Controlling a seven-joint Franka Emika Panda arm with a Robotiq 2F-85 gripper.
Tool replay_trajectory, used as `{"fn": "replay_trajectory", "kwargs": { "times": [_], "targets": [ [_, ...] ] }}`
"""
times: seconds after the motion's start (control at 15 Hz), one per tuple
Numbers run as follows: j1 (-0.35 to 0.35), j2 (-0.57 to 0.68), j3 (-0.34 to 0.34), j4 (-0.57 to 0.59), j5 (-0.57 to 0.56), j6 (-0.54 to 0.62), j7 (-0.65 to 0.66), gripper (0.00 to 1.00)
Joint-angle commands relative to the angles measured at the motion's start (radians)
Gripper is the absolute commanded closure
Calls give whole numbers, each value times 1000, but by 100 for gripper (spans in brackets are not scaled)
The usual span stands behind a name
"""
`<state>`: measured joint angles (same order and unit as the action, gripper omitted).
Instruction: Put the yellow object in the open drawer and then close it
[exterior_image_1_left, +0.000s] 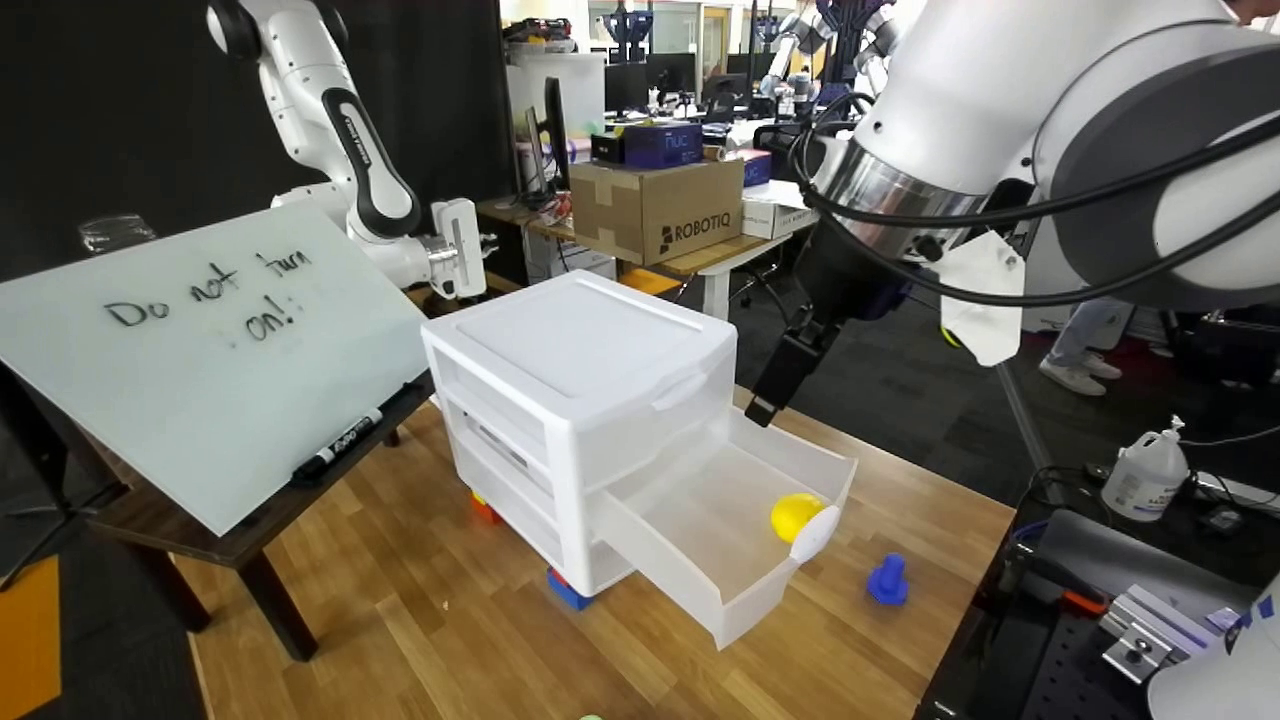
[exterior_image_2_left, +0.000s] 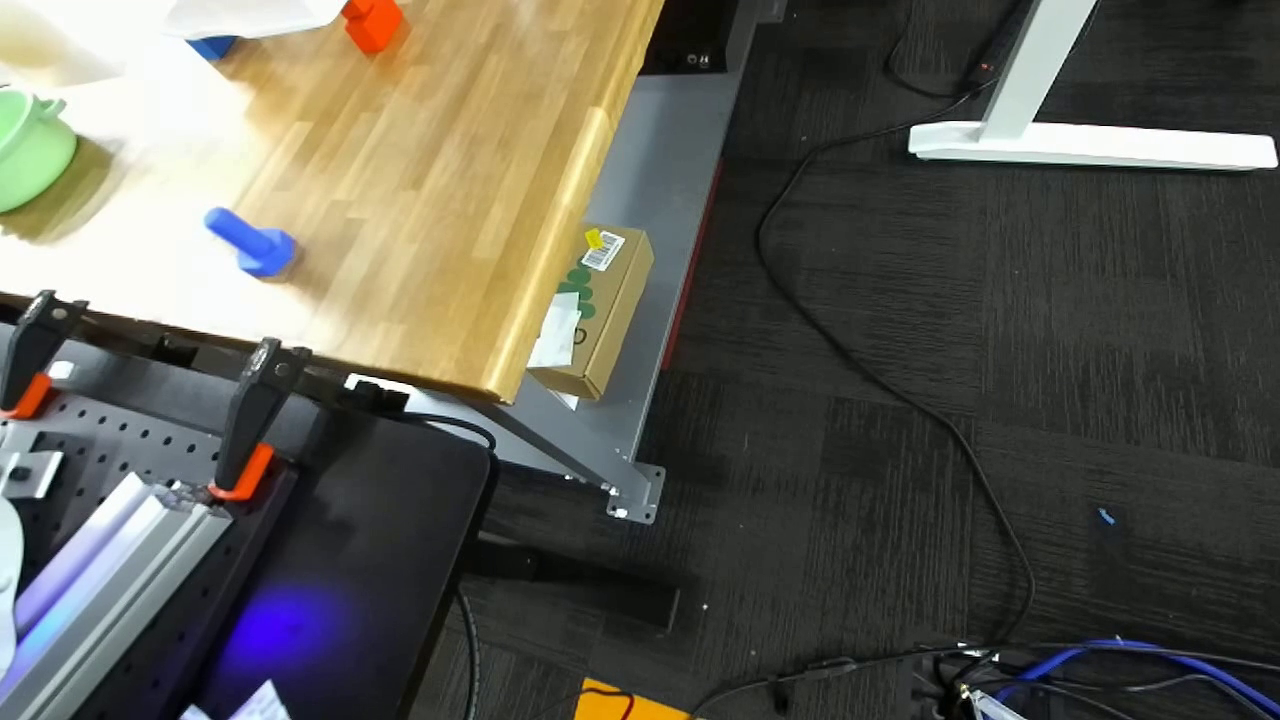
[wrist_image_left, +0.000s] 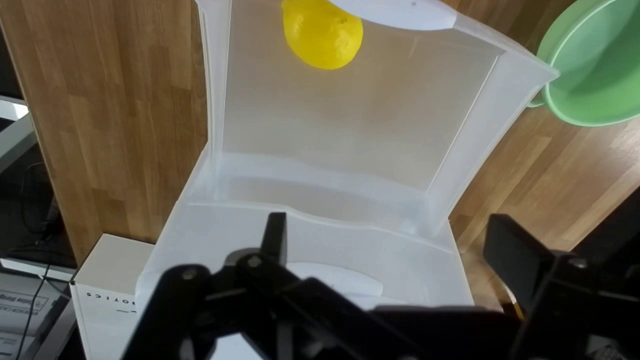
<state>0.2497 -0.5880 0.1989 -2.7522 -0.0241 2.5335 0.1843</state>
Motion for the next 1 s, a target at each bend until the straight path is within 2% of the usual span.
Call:
{"fn": "replay_trajectory", "kwargs": {
  "times": [0.0, 0.6, 0.93],
  "targets": [
    [-12, -2, 13, 2, 14, -3, -11, 0],
    [-12, -2, 13, 2, 14, -3, -11, 0],
    [-81, -72, 48, -56, -13, -34, 97, 0]
  ]
}}
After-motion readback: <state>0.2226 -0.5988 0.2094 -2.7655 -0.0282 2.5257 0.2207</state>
